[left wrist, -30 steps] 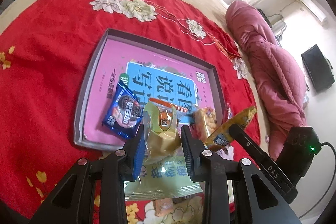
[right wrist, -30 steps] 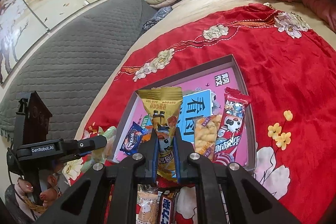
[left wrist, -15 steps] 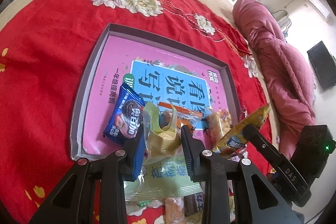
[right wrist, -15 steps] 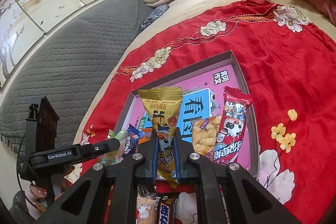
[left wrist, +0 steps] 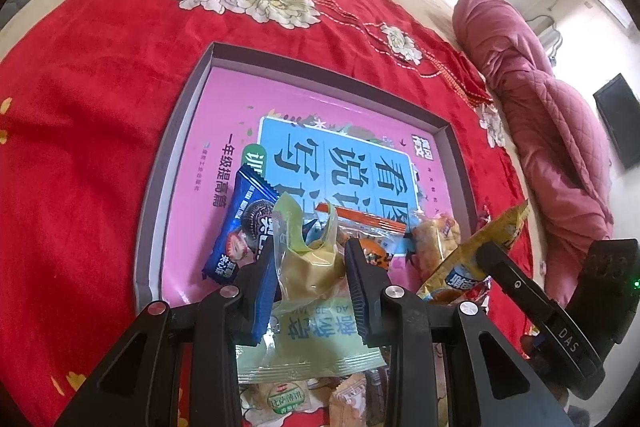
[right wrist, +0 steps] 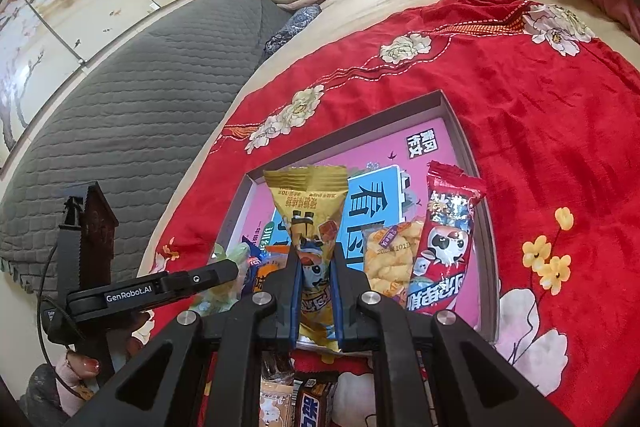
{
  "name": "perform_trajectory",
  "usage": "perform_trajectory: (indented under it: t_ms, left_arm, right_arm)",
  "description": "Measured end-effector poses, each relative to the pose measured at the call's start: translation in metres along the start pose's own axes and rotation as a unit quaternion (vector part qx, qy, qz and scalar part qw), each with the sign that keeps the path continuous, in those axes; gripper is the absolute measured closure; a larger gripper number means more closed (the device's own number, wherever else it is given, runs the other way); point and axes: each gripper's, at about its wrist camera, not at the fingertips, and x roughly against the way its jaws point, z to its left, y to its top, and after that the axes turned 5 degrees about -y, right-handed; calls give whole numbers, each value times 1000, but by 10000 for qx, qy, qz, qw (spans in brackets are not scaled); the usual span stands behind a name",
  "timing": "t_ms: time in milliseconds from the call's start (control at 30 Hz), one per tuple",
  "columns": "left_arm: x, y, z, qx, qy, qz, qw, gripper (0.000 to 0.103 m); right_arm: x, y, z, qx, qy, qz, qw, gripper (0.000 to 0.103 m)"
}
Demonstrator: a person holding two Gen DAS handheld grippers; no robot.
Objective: Organize snacks
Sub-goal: 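Lift both bags and carry them over the box, then lower the yellow snack bag into the box and open the right tool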
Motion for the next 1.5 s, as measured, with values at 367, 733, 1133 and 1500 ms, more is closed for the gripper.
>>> perform_trajectory:
  t_ms: [367, 733, 1133, 1500]
  left_arm:
    - [-9, 0, 2, -66, 171, -10, 9998, 69]
    - [-11, 1, -1, -311, 301, -160, 9989, 69]
    - [-18, -1, -13, -649, 362, -162, 9971, 69]
    - [-21, 1, -19, -774, 431, -199, 9959, 69]
  right_arm:
    - [-3, -1, 0, 7, 7, 17, 10000, 90]
    - [-15, -5, 4, 127, -8, 168, 9998, 90]
    - [-26, -11, 5, 200, -94, 413, 9989, 89]
    - [-30, -11, 0, 144, -296, 402, 9986, 89]
